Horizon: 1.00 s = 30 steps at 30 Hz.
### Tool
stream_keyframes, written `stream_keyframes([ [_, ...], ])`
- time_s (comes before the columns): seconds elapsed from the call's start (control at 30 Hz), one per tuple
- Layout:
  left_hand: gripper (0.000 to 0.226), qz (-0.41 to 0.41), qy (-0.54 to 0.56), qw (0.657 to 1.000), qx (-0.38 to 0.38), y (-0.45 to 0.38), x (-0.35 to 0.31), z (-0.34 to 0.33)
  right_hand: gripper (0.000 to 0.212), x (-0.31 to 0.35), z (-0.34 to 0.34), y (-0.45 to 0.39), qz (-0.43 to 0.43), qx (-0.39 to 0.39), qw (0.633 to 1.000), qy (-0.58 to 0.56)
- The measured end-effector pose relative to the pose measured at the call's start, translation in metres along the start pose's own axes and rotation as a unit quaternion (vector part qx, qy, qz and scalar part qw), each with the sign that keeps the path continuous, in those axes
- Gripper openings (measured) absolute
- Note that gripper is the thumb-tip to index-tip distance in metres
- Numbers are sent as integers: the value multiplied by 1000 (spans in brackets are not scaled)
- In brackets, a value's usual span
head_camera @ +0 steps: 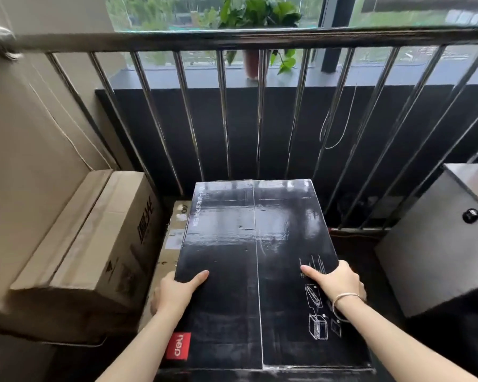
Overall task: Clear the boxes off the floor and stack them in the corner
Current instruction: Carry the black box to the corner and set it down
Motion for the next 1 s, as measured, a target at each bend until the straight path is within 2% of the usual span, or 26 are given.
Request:
stream_keyframes([
  [0.2, 59, 22, -5, 1000, -1, -87, 4, -39, 92, 24, -53, -84, -3, 6, 1000, 11],
  [0.37, 80, 54, 8, 999, 0, -147, 35, -86, 90, 15, -104, -145, -7, 13, 1000, 18],
  [0.5, 68, 60, 0, 998, -9, -178, 59, -126, 86, -4, -145, -190, -4, 21, 1000, 15],
  [0.67, 66, 74, -3, 997, -15, -213, 108, -176, 85, -37, -202, -237, -6, 35, 999, 24],
  [0.87, 50, 103, -48, 992, -58, -246, 150, -211, 82, -66, -262, -272, -20, 50, 998, 28],
  [1.0, 51, 103, -57, 991, -57, -272, 167, -229, 80, -72, -291, -293, -12, 52, 998, 25],
])
Point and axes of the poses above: each hand's wrist, its own y-axis away from the middle knuckle, its own z-axis out of the back of the hand, x = y × z, the point moved 5 cm from there along -y, towards the middle knuckle, and after that the axes turned 6 degrees about x, right-handed, at the moved point
